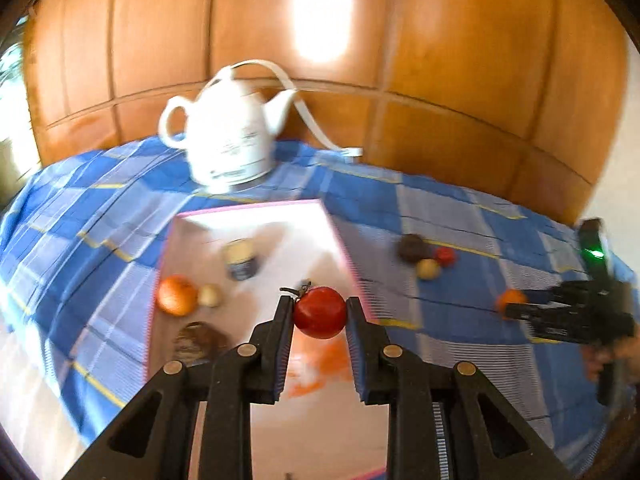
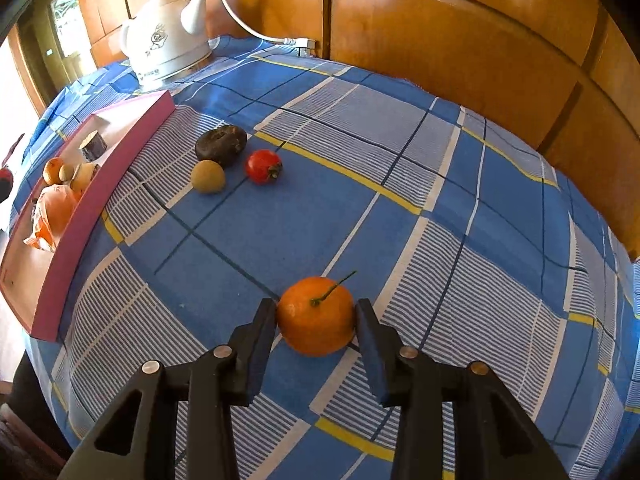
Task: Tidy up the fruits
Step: 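Lift the tomato with the left gripper while the right gripper grasps the orange, then release the tomato in the tray with left gripper while right gripper carries the orange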
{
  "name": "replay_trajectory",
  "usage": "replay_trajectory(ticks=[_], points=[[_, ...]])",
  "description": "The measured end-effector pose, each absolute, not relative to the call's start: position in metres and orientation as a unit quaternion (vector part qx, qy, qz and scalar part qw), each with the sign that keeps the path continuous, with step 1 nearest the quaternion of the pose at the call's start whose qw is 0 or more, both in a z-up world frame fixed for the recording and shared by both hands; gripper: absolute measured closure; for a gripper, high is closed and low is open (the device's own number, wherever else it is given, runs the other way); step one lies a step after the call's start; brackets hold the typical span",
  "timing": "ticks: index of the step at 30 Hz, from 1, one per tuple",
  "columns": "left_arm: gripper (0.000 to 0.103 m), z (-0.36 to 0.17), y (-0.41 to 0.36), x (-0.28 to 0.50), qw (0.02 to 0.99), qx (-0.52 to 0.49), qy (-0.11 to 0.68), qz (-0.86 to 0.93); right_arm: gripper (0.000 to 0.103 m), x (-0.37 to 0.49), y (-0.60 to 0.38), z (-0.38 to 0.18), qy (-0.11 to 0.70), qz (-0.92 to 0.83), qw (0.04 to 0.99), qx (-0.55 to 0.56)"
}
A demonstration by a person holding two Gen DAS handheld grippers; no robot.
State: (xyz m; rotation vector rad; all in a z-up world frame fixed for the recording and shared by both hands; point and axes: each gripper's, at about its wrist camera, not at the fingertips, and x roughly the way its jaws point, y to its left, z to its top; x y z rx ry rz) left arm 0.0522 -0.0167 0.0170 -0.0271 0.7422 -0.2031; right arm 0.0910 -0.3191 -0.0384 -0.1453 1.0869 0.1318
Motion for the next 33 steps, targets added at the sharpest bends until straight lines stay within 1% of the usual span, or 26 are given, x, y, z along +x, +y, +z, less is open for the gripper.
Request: replay_trajectory(ticks=[9,28,30,33], points=[[0.077,-0.005,0.021,0.052,0.92,-0.014,0.389,-0.039,0.062,0.09,-0.319,-0.039,0.514,0.062,0.853,-0.071],[0.076,-0.023,0.031,0.048,0.912,-0.027,0.408,-0.006,0.063,0.088,-0.316,-0.038,0.51,0.061,0.854,-0.083],[0.073,-0.023,0.032,0.048,0.913,-0.028,0.408,-0.004,0.063,0.088,-0.316,-0.038,0.509,0.062,0.854,-0.086],[0.064,-0.022,0.033,0.047,0.913,-0.031,0.406,-0.003,0.064,0.087,-0.315,-0.038,0.508,0.062,0.855,-0.088]])
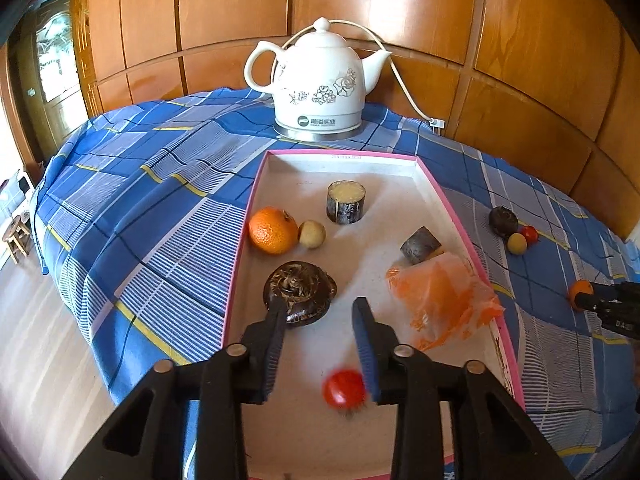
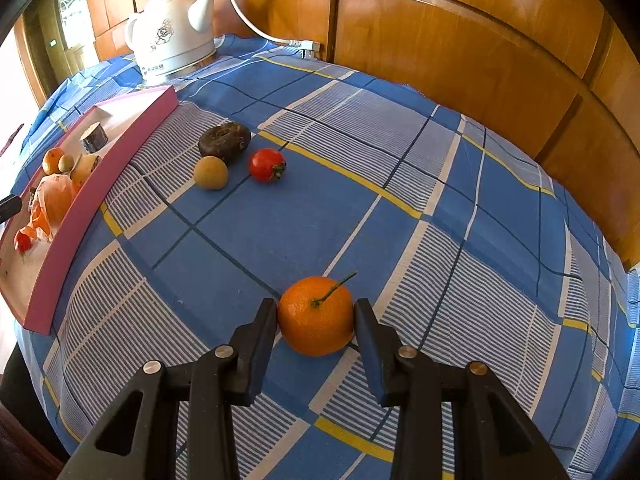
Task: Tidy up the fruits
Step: 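Release the tomato in the tray with left gripper while right gripper carries the orange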
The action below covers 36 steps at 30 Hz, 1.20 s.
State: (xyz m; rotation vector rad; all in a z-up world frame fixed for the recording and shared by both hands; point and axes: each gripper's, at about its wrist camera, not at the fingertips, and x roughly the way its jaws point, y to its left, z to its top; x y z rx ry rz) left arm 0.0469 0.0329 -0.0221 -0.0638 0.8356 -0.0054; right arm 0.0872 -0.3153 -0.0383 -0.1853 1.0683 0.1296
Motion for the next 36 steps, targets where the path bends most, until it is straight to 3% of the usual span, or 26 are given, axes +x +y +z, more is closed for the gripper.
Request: replay_trajectory(ticks=[10,19,36], points=[[0.057,-0.018,0.041,0.04,0.917,-0.039,0.398,0.003,0.064,0.086,-0.314,-0.037,0.504,0.058,0.857,-0.09],[0.057,-0.011,0.059,0.035,0.922,-0.046,0.384,0.017,0.065,0.079,-0.298,-0.019,0.493,0.092,0.863,-0.065],[0.052,-0.008,0.091,0.028,0.924,-0.068,0.372,0.054,0.065,0.07,-0.116,0.025,0.42,0.289,0.859,-0.034]])
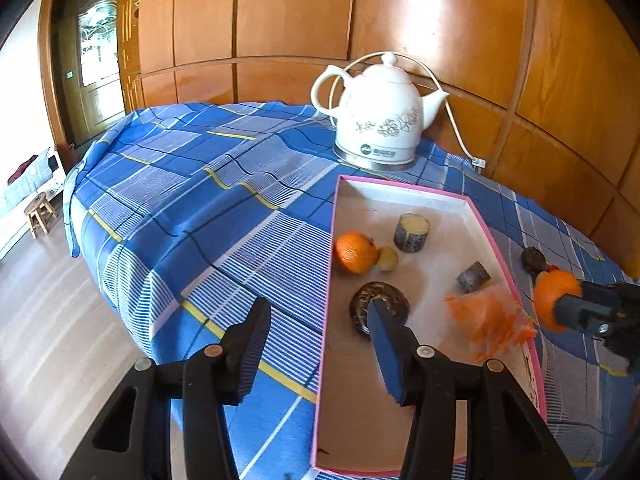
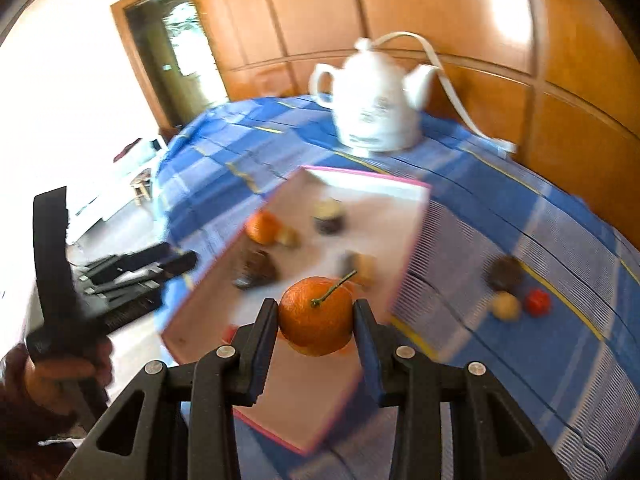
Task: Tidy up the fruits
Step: 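Release the tomato in the tray with left gripper while right gripper carries the orange, then lower the orange into the tray and open the right gripper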
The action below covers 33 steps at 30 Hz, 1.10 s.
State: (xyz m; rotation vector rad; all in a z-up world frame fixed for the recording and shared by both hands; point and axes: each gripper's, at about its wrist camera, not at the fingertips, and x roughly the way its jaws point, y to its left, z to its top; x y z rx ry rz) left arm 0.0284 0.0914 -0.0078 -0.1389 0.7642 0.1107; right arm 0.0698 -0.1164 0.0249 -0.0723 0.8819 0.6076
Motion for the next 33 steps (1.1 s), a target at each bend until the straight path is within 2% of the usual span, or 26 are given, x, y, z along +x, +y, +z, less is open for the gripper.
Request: replay_trajectory(ticks=[16,33], points=[[0.052,-0.011,0.095,0.029,0.923,-0.072,0.375,0.059,0.062,0.094,-0.057,-0.022,0.466,0.294,0.834,-0.035],[0.052,0.0,0.079,0.023,0.93,-0.058,0.36,0.036,0.062,0.064,-0.097,0.015,0.415,0.276,0.867,-0.022]])
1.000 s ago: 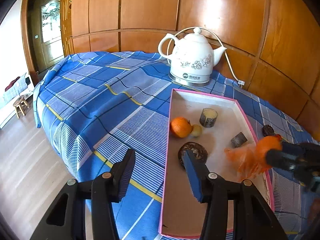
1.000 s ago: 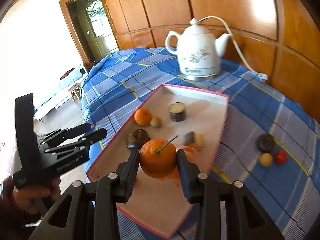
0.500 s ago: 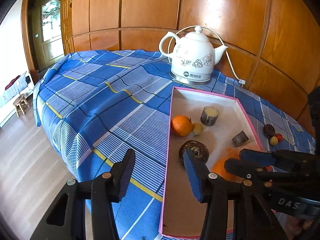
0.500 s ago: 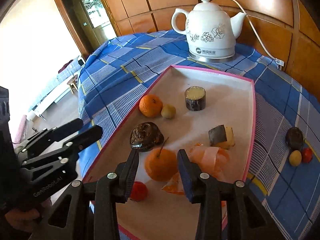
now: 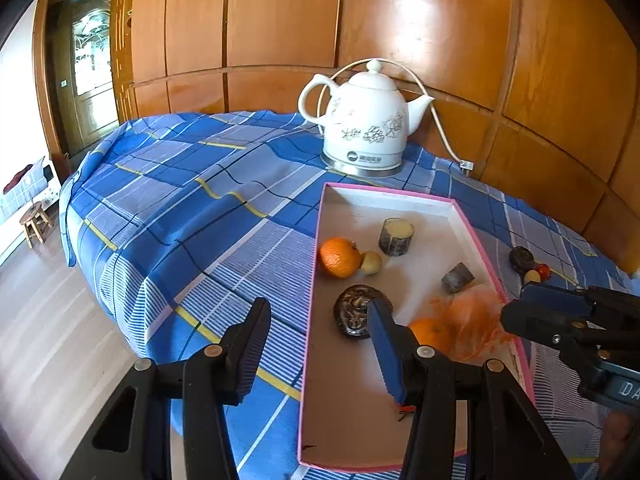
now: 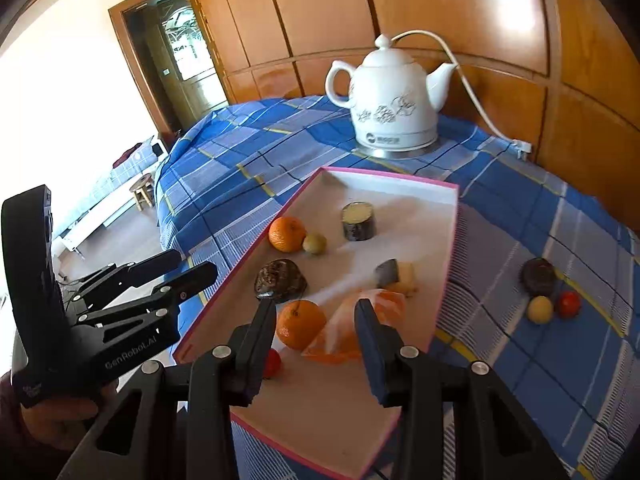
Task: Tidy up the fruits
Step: 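Lower the orange into the tray and open the right gripper, then withdraw both grippers from the tray toward the remaining fruits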
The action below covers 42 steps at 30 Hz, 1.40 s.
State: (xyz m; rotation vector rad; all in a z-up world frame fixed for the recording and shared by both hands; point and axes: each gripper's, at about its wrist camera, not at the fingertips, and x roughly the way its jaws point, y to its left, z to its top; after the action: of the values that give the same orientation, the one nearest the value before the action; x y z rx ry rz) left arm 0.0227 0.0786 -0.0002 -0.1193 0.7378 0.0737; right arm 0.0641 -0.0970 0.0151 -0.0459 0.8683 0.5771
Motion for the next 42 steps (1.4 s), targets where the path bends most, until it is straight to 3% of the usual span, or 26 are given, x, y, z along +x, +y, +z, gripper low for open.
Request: replay_trajectory(ticks=[42], points=[[0.052,0.022,-0.004,0.018,0.935,0.017,0.347,-0.073,0.062,0.061,-0.241,0.04,0.408,0.132,0.899,-0.085]])
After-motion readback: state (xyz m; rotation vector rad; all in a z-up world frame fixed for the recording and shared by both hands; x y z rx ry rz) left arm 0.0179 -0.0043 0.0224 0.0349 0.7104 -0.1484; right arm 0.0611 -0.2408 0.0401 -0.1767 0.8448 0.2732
